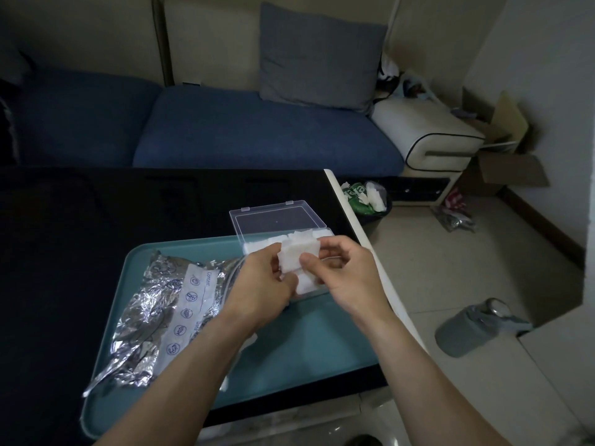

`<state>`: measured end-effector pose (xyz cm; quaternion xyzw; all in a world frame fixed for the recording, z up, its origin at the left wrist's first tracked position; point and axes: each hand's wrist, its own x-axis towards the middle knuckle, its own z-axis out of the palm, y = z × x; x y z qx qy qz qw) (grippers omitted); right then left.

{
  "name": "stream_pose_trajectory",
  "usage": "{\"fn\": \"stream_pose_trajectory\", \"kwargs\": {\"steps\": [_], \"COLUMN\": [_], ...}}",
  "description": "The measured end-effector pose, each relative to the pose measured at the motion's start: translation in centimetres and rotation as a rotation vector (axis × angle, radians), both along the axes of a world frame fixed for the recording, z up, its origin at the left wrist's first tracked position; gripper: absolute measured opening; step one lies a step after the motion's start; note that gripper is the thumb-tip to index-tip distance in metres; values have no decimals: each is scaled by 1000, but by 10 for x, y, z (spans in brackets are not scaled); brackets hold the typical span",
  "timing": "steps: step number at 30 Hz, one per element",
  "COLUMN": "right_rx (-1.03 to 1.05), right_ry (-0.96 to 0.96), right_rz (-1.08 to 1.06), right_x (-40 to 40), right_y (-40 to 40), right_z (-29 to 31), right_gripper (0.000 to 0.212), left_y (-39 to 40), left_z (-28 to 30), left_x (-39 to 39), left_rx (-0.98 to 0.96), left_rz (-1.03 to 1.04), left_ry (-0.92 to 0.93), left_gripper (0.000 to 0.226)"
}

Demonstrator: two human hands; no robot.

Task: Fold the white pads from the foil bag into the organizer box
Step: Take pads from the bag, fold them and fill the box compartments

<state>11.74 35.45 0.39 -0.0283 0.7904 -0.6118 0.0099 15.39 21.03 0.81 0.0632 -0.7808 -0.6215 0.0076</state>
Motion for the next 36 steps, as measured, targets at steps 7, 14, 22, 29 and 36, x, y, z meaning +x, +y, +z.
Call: {"fn": "stream_pose_trajectory", "kwargs": {"steps": [7, 14, 22, 29, 36], "right_rx": [-67, -835, -669, -61, 32], "right_ry": [-64, -442, -507, -206, -67], "right_rz": [2, -98, 87, -83, 33], "right_x": [1, -14, -3, 0, -5], "right_y": [-1, 33, 35, 9, 18], "right_z": [9, 27, 23, 2, 4], "right_gripper": [24, 22, 20, 25, 20], "left_y": [-2, -11, -7, -4, -8], "left_z": [-6, -6, -2, -1, -2], "left_x": [-4, -9, -7, -6, -7], "left_rx": [-61, 34, 84, 88, -1], "left_rz": [14, 83, 96, 83, 45], "left_ry": [-45, -96, -62, -94, -93], "left_gripper": [32, 28, 24, 31, 14]}}
